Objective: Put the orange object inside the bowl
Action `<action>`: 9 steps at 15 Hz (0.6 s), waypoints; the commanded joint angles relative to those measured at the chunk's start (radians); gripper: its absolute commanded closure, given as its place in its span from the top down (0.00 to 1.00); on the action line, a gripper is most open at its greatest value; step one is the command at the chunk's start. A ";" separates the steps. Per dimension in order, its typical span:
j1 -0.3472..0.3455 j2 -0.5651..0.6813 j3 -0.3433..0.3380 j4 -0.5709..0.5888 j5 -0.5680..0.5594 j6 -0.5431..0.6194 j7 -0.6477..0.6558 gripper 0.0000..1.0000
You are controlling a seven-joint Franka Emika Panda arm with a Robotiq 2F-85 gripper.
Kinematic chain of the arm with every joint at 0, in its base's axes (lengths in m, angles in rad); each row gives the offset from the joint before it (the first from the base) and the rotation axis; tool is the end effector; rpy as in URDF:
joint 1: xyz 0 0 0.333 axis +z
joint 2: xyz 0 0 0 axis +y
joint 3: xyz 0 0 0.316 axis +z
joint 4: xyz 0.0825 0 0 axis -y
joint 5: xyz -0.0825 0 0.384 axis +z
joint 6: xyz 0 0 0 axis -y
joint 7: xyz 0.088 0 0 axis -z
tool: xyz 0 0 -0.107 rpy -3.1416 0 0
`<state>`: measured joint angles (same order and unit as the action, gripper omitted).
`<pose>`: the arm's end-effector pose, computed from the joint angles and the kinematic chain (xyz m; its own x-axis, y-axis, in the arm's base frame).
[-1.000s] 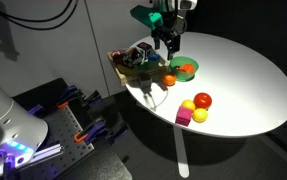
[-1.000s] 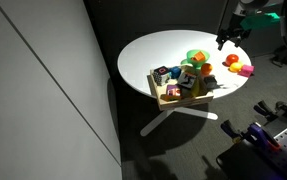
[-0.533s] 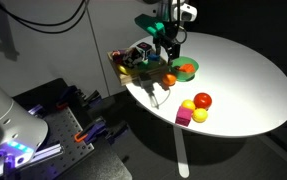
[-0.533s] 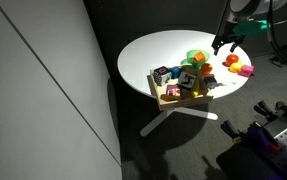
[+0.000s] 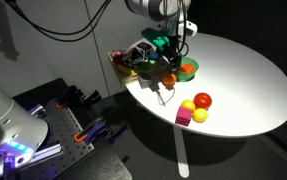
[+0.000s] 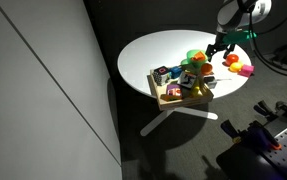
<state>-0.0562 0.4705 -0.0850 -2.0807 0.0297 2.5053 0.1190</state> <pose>0.5765 -0.0822 0.1942 0.9612 -0.2729 -0.0408 -0.2720 -0.9619 0.0270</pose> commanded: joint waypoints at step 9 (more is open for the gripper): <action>-0.010 0.152 0.013 0.141 0.037 0.088 0.001 1.00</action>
<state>-0.0562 0.5930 -0.0833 -1.9752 0.0473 2.5725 0.1191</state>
